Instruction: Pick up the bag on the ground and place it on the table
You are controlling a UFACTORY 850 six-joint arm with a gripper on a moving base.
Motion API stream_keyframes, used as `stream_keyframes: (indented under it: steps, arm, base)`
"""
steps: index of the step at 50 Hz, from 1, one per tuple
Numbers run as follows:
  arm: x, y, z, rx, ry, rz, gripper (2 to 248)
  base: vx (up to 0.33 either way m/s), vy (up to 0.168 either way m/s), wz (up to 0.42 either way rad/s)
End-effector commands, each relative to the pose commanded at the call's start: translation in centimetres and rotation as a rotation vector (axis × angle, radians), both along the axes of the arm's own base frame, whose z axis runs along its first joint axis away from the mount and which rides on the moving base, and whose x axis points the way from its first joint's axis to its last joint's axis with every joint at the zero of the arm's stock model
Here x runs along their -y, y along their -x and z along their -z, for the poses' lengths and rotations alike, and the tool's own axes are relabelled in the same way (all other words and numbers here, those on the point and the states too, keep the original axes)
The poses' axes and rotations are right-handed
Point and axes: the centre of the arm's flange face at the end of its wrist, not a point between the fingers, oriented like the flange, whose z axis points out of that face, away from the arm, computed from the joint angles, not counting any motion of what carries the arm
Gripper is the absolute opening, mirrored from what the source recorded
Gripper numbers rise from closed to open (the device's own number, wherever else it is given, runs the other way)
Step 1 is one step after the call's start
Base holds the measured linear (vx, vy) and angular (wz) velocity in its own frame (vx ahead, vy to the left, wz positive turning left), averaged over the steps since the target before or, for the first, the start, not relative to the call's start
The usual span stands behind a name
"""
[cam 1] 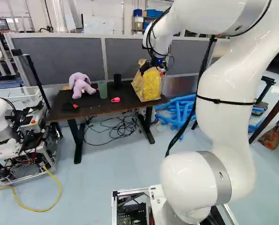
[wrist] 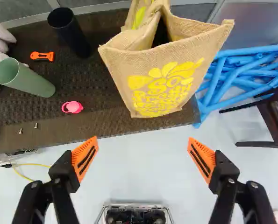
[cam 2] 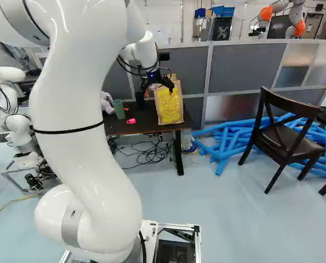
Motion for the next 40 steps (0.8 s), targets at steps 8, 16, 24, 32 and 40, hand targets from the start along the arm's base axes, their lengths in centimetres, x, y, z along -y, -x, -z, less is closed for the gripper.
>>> stream_keyframes:
  steps: [8,16,24,32,40]
  arm:
    - [-0.3,2.0,1.6,0.058,0.001,0.003,247]
    - [-0.5,4.2,3.2,0.115,0.002,0.006,247]
    - [-0.7,6.5,4.9,0.173,0.002,0.008,247]
    - [-1.0,9.0,6.6,0.230,0.002,0.010,247]
    - [-1.2,11.5,8.1,0.285,0.000,0.011,247]
  base:
    - [0.000,0.000,0.000]
    - [0.000,0.000,0.000]
    - [0.000,0.000,0.000]
    - [0.000,0.000,0.000]
    - [0.000,0.000,0.000]
